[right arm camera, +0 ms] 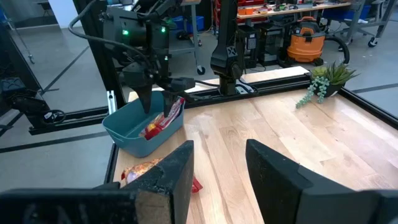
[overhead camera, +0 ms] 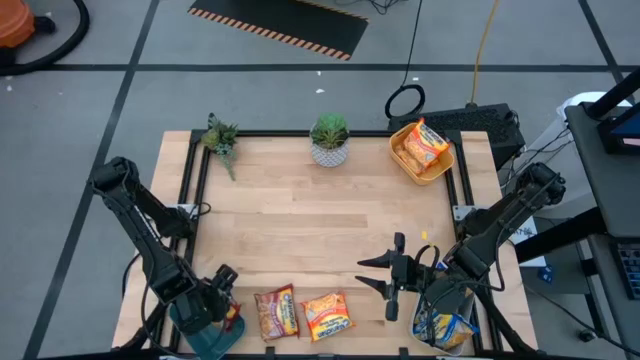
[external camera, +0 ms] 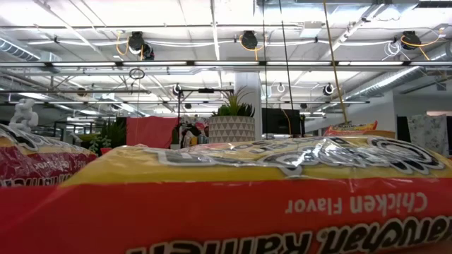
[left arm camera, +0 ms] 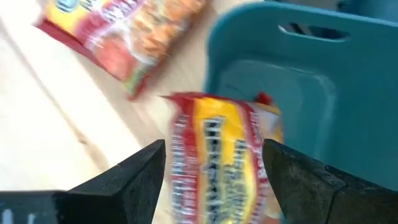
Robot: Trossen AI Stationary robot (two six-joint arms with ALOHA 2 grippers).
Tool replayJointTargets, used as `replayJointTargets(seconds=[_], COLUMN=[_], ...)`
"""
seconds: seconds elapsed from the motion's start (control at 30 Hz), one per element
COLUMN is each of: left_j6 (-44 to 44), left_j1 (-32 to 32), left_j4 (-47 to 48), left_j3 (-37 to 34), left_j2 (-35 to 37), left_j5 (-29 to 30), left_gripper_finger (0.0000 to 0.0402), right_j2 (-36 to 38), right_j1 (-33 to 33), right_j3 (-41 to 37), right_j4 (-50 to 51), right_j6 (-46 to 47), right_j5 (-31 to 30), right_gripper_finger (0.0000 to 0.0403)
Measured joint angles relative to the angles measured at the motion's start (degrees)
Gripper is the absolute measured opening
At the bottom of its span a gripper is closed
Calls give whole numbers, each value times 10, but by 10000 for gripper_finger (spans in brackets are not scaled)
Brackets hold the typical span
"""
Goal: Sort Maruchan noodles
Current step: Put the right red noodle pack into the blue bin
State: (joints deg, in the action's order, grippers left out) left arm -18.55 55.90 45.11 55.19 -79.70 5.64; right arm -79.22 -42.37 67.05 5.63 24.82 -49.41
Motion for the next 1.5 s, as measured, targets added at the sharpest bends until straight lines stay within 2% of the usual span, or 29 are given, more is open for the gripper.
replayJointTargets(seconds=[0.2,0.4,0.5,0.6,0.73,0.93,1.1,1.3,1.5], left_j6=[19,-24,-25,1,48,42,28,36,4], left_j1=[0,0,0,2,14,27,44,71,86], left_j4=[1,2,1,1,1,0,-9,-31,-38], left_j3=[0,-4,-4,-4,-5,-5,-5,-4,-4], left_j2=[0,0,-3,-23,-58,-78,-68,-64,-64], left_j5=[65,199,229,218,174,162,156,129,97], left_gripper_finger=[271,271,262,230,162,71,40,25,7], right_j2=[0,0,0,0,0,0,0,0,0], right_j1=[0,0,0,0,0,0,0,0,0], right_j3=[0,0,0,0,0,0,0,0,0], right_j4=[7,15,15,15,15,15,15,16,16], right_j6=[7,15,15,15,15,15,15,15,16], right_j5=[0,0,0,1,1,2,2,2,2], right_gripper_finger=[139,139,139,139,139,139,139,139,139])
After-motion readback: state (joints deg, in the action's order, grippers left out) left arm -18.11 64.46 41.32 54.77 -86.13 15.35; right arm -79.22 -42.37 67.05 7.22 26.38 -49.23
